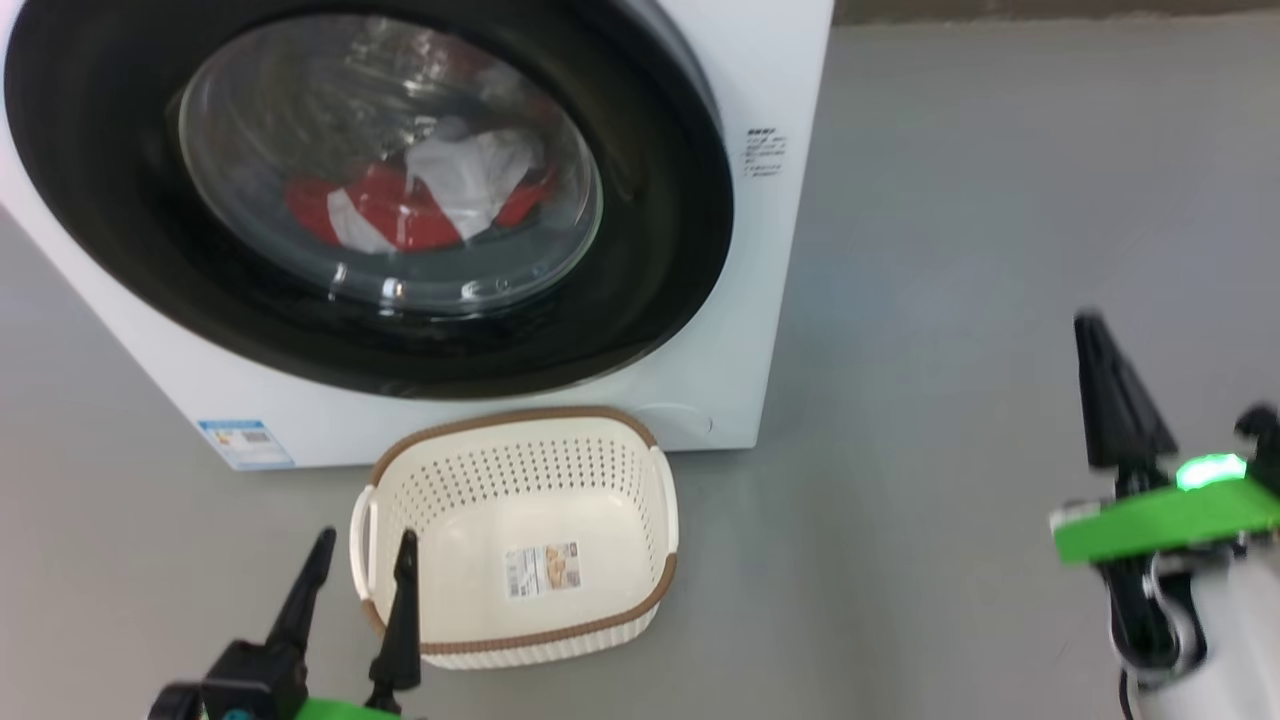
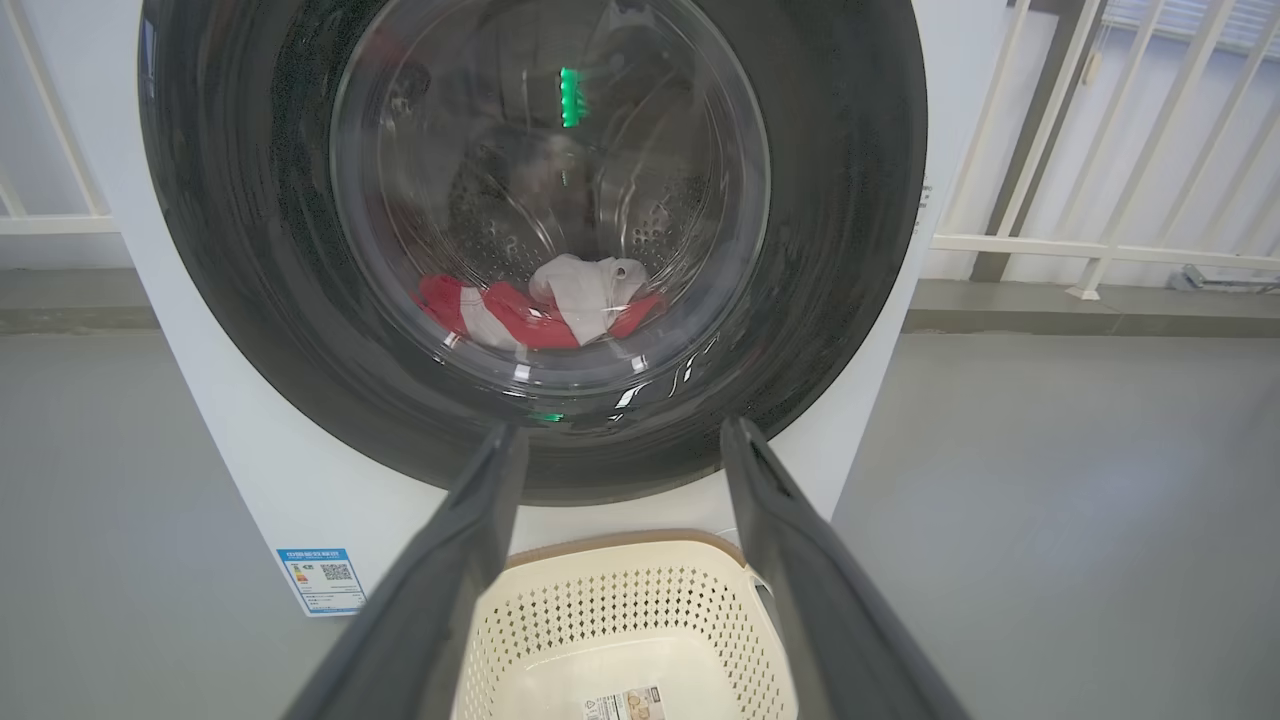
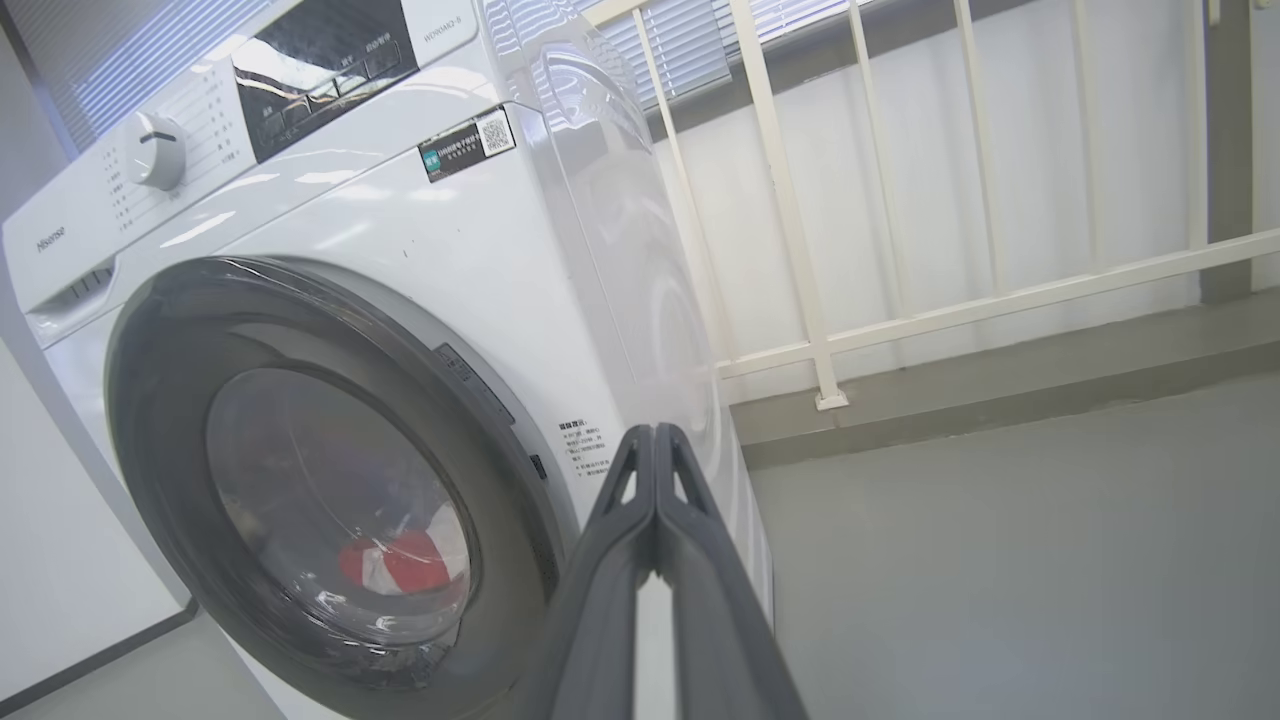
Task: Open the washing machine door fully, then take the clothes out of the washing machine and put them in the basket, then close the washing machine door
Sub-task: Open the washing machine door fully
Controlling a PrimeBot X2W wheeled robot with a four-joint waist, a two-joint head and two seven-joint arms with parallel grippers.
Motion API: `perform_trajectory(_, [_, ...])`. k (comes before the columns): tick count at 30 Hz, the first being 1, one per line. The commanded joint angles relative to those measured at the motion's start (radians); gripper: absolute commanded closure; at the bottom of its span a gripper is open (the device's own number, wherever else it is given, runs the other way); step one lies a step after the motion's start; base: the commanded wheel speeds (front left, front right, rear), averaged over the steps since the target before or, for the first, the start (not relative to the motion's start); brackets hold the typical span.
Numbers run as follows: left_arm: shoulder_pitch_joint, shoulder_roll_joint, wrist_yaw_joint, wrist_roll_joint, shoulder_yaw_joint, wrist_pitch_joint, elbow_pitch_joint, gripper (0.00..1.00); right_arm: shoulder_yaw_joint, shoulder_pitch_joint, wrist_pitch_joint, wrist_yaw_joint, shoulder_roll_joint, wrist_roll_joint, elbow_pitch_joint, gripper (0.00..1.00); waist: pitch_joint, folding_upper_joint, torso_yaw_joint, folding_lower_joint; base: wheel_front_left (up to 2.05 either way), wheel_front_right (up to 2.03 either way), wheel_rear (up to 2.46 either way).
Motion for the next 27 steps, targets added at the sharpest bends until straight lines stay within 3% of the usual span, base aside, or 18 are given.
perform_trajectory(1, [-0.058,0.016,0.009,-0.014,0.024,-0.012,-0.034,0.0,0.028,-0.077,-0.012,-0.001,-0.011,0.042,-0.032,1.0,0.043,0.0,0.026,-0.0001,0.0,0.0,0.0])
perform_trajectory(16, [-0.153,0.016,0.015,-0.007,-0.022,-0.012,-0.059,0.0,0.165,-0.463,-0.012,-0.001,-0.135,0.216,0.079,1.0,0.176,0.0,0.106,-0.0001,0.0,0.0,0.0])
perform_trajectory(21, [-0.172,0.016,0.018,-0.014,-0.04,-0.012,-0.062,0.0,0.263,-0.544,-0.006,-0.001,-0.182,0.33,0.139,1.0,0.201,0.0,0.127,-0.0001,0.0,0.0,0.0])
perform_trajectory(27, [-0.203,0.016,0.024,-0.023,-0.059,-0.012,-0.068,0.0,0.434,-0.665,0.072,-0.001,-0.262,0.552,0.182,1.0,0.245,0.0,0.152,-0.0001,0.0,0.0,0.0])
